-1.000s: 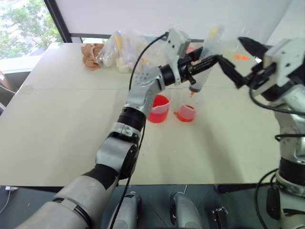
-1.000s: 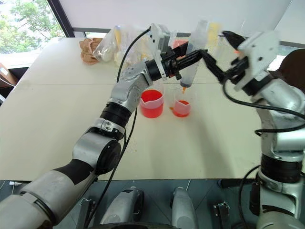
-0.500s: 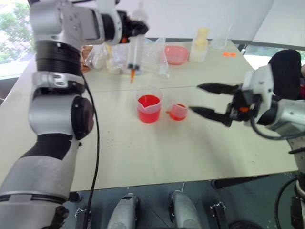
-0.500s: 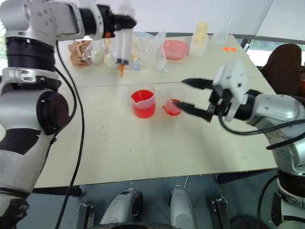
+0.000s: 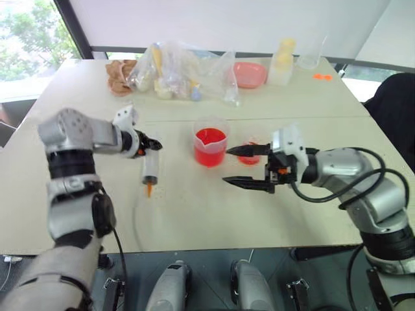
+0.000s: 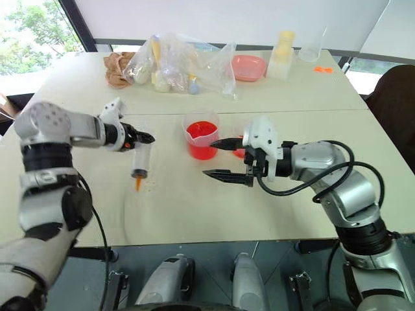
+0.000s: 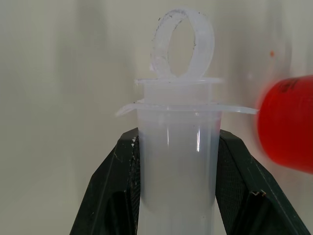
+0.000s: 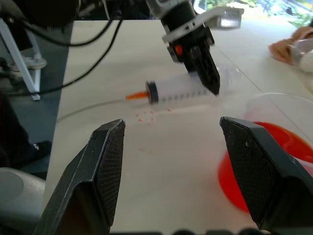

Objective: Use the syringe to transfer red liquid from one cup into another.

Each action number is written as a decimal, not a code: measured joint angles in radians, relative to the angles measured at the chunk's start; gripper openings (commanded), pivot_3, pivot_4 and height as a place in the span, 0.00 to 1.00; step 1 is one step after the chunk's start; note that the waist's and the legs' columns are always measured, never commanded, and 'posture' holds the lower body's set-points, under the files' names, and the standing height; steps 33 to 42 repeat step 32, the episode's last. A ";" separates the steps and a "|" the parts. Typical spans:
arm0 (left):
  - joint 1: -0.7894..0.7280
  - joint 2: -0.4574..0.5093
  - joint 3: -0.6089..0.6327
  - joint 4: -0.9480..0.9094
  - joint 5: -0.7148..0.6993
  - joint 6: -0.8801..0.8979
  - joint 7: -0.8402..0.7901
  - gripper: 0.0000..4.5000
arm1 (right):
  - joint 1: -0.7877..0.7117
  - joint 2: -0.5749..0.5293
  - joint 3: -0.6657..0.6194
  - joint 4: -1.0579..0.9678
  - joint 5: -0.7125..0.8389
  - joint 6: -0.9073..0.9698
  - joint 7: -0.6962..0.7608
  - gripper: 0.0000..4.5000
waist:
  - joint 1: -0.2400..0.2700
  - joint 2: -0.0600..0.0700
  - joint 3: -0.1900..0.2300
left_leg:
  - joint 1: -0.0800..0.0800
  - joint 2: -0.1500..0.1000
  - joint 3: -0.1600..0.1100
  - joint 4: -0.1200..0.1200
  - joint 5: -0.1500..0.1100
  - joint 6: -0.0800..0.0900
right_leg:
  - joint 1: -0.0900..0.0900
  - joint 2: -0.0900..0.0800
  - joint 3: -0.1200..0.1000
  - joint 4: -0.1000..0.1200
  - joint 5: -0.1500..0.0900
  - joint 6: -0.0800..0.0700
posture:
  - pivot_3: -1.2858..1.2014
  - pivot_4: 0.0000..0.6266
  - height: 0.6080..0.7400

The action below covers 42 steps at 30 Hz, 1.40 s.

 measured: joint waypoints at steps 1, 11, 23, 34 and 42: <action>0.029 -0.021 0.021 -0.027 -0.039 0.000 0.058 0.33 | 0.000 0.008 0.009 0.004 -0.008 -0.001 -0.003 0.71 | 0.002 0.000 0.000 | 0.000 0.000 0.000 0.000 0.000 0.000 | -0.001 0.000 0.000 0.000 0.000 0.000 | 0.52 0.24 1.00; 0.108 -0.140 0.144 -0.147 -0.319 0.000 0.471 0.88 | 0.029 0.023 0.015 0.005 -0.022 0.005 -0.020 0.72 | 0.007 0.000 -0.001 | 0.002 -0.001 0.000 0.000 0.000 0.000 | 0.001 0.000 0.000 0.001 0.000 0.000 | 0.52 0.24 1.00; 0.206 0.115 -0.183 -0.527 -0.189 -0.200 0.363 0.99 | 0.116 -0.006 -0.034 -0.019 -0.026 0.017 -0.071 0.72 | 0.000 0.001 -0.002 | 0.003 -0.002 0.001 -0.002 0.003 -0.005 | 0.001 0.002 0.002 0.000 0.000 -0.002 | 0.52 0.24 1.00; 0.476 0.248 -0.235 -0.720 -0.074 -0.641 -0.166 0.99 | 0.245 -0.070 -0.212 -0.024 0.001 0.057 -0.114 0.72 | 0.007 0.001 -0.001 | 0.003 0.001 0.002 -0.003 -0.002 0.003 | 0.004 0.002 0.000 -0.008 0.001 -0.003 | 0.52 0.24 1.00; 0.476 0.248 -0.235 -0.720 -0.074 -0.641 -0.166 0.99 | 0.245 -0.070 -0.212 -0.024 0.001 0.057 -0.114 0.72 | 0.007 0.001 -0.001 | 0.003 0.001 0.002 -0.003 -0.002 0.003 | 0.004 0.002 0.000 -0.008 0.001 -0.003 | 0.52 0.24 1.00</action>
